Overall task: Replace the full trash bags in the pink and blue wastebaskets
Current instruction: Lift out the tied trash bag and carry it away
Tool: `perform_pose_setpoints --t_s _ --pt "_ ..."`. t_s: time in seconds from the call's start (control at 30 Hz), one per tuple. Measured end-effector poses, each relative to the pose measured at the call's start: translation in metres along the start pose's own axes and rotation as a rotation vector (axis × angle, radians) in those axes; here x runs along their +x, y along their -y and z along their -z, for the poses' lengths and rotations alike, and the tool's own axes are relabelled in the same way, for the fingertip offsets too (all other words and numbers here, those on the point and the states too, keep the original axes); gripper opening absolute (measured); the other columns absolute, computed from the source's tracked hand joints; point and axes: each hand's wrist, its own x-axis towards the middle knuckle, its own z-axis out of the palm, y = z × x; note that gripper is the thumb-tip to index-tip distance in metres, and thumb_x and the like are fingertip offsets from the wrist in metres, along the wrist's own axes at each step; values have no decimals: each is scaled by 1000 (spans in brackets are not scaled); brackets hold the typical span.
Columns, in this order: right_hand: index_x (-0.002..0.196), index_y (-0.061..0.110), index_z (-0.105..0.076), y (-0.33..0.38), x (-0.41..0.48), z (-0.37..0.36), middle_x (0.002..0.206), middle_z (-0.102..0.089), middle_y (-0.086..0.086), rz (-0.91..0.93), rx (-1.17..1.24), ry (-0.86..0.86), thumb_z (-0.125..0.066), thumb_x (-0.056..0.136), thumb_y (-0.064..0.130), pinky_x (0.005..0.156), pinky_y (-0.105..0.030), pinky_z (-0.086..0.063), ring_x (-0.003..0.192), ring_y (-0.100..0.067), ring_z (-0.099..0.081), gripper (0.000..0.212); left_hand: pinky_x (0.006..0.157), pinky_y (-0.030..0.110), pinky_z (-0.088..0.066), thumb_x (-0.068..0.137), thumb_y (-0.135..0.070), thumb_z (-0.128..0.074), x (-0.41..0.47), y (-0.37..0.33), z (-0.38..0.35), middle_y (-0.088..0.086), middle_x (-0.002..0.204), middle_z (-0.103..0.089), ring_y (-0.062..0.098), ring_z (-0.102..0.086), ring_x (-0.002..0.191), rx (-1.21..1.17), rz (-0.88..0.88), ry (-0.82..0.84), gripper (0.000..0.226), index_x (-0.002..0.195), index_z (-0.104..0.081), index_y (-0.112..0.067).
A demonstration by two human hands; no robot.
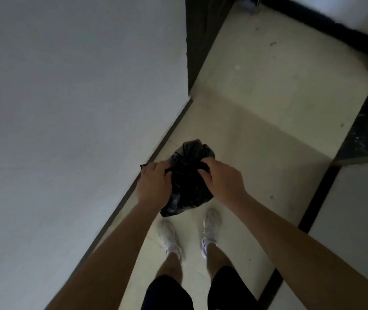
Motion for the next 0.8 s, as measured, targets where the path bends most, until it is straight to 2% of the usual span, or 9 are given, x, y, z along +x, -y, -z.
perform_pose_setpoints --t_s 0.07,0.2,0.33,0.5,0.57,0.6,0.7,0.8 --pt "129 25 -55 -15 32 -42 96 -71 0 1 -27 35 -44 103 46 58 -29 -41 80 -24 -69 35 93 41 -45 99 -22 -50 30 26 -37 10 125 -59 31 -47 120 7 16 10 25 120 -63 -17" --pt "131 25 -53 -53 99 -140 99 -71 -2 50 -107 59 -45 103 42 60 -33 -50 80 -28 -70 34 95 42 -44 99 -25 -53 95 87 -124 9 128 -57 32 -46 123 53 37 64 23 117 -65 -17" --pt "134 22 -52 -74 154 -226 109 -68 -9 79 -103 16 -43 104 35 67 -39 -51 89 -35 -69 34 89 43 -45 100 -29 -50 146 136 -199 13 121 -58 33 -48 119 52 42 36 24 114 -64 -15" --pt "141 22 -49 -85 214 -302 119 -63 -12 56 -113 -108 -36 106 32 70 -39 -45 97 -36 -65 39 80 38 -42 105 -32 -35 202 177 -273 15 117 -60 33 -53 112 34 107 -42 35 115 -64 -13" --pt "147 23 -43 -87 228 -325 126 -62 -11 24 -121 -106 -38 105 28 78 -38 -46 106 -34 -63 43 85 38 -42 107 -28 -28 220 190 -293 17 116 -62 34 -55 110 31 80 -8 41 111 -62 -6" --pt "151 23 -38 -87 230 -334 132 -59 -11 12 -109 -78 -40 105 24 84 -39 -47 113 -33 -61 46 93 40 -41 107 -25 -26 224 197 -301 18 121 -60 35 -53 115 30 67 39 42 115 -60 -2" --pt "157 22 -29 -86 223 -348 143 -52 -11 16 -67 15 -42 104 20 95 -39 -45 123 -31 -55 54 115 47 -27 108 -30 -22 215 216 -308 22 150 -36 38 -32 139 29 151 124 48 145 -38 -5" --pt "157 20 -27 -84 205 -341 147 -47 -11 24 -56 40 -35 106 26 96 -42 -44 126 -31 -51 52 118 45 -15 107 -40 -22 184 223 -293 15 163 -11 32 -10 149 44 200 94 54 156 -17 -18"
